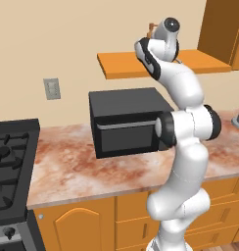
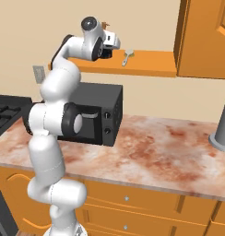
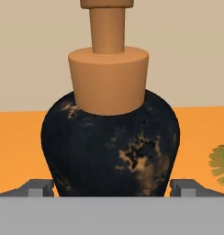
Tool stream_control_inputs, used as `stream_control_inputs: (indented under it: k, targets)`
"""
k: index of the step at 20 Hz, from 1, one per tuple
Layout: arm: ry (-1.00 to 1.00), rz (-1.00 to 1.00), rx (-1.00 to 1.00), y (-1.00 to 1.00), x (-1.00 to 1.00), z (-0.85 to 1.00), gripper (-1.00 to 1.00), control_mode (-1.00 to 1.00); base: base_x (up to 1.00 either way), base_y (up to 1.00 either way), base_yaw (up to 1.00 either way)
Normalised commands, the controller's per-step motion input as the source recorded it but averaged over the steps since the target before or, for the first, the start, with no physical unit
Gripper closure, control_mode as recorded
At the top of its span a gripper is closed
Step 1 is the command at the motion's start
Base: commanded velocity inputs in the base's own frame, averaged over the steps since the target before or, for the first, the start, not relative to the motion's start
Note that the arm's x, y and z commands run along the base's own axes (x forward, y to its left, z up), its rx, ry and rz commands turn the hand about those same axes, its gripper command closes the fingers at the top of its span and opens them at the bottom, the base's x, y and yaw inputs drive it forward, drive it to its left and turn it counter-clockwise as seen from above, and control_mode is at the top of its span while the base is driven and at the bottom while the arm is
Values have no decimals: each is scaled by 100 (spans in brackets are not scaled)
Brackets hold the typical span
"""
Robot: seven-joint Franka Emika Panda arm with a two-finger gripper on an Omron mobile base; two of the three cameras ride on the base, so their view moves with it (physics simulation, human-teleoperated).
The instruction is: Locate and retrieve the soap dispenser and dish brush from the cabinet. Place them next to the sink.
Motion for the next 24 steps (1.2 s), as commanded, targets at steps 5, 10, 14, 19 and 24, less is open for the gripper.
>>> stream_control_inputs:
  k: [5,10,14,19,24]
  targets:
    - [0,2,0,-4,22,-3,-100,-100,0,0,0]
    - [0,1,0,0,2,0,100,-100,0,0,0]
    - [0,0,0,1,-11,0,100,-100,0,0,0]
    - [-3,-7,0,13,-77,0,100,-100,0,0,0]
    - [-5,-8,2,12,-100,0,100,-100,0,0,0]
